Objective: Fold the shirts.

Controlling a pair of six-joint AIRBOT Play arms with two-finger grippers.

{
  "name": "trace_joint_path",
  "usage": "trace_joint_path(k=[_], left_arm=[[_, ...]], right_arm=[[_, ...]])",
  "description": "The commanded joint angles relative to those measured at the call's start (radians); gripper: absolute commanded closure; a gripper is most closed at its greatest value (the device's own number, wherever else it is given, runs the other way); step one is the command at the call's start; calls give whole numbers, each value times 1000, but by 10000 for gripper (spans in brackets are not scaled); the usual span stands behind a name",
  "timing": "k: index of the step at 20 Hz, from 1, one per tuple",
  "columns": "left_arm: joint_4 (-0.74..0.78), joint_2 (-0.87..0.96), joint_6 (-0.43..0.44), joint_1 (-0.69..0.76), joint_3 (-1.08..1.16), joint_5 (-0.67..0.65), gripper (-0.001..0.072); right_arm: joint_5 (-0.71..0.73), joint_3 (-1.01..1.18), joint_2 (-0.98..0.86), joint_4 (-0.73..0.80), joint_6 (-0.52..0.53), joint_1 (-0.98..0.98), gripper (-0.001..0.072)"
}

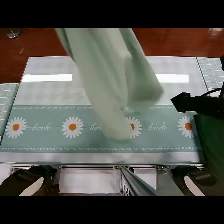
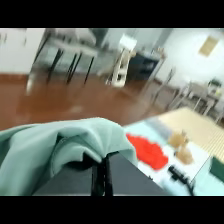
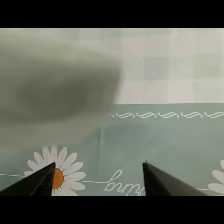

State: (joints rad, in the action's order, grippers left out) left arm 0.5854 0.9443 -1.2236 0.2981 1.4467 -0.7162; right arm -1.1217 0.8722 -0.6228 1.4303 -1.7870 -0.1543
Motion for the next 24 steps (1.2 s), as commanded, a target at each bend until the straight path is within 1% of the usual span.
trace_joint_path(k=[1,3,6,7,8,9,10,11,12,13,14,15,16,17,18,19,20,21,22,24], left_arm=[[157,-6,-84,50,-253,-46,684],[164,-6,-80,8,-454,-151,683],[169,6,-75,-64,-672,-236,682],[174,18,-60,-84,-719,-248,682],[179,29,-61,-100,-745,-251,642],[192,43,-61,-122,-741,-270,356],[228,55,-64,-158,-711,-306,16],[296,59,-64,-208,-658,-369,7],[384,58,-73,-265,-599,-436,7],[503,52,-113,-334,-548,-500,8],[602,42,-145,-404,-531,-537,8],[662,26,-175,-480,-551,-559,8],[652,12,-188,-545,-600,-566,8],[577,2,-186,-594,-678,-568,9],[475,3,-137,-613,-757,-569,9],[375,4,-49,-608,-845,-572,9],[315,4,-3,-595,-918,-570,9],[285,3,19,-575,-983,-560,9],[280,4,18,-552,-1031,-537,9],[278,17,18,-511,-1084,-490,9]], right_arm=[[2,0,5,2,1,0,85],[4,0,5,9,0,0,84],[18,-2,-11,7,-1,0,85],[34,-6,-25,6,-9,0,84],[47,-10,-45,2,-33,0,84],[58,-10,-76,-3,-44,0,84],[70,-6,-106,20,-32,18,84],[50,13,-138,61,-37,73,83],[14,40,-163,77,-17,156,84],[-13,51,-177,90,26,263,84],[-45,43,-179,107,50,375,84],[-87,21,-177,106,63,472,84],[-116,-25,-174,82,76,557,84],[-121,-89,-169,29,105,608,84],[-121,-159,-169,-43,137,634,85],[-121,-232,-169,-127,195,639,85],[-122,-296,-169,-217,248,634,85],[-123,-341,-169,-286,285,630,85],[-127,-377,-169,-341,315,625,85],[-129,-409,-171,-332,328,609,85]])
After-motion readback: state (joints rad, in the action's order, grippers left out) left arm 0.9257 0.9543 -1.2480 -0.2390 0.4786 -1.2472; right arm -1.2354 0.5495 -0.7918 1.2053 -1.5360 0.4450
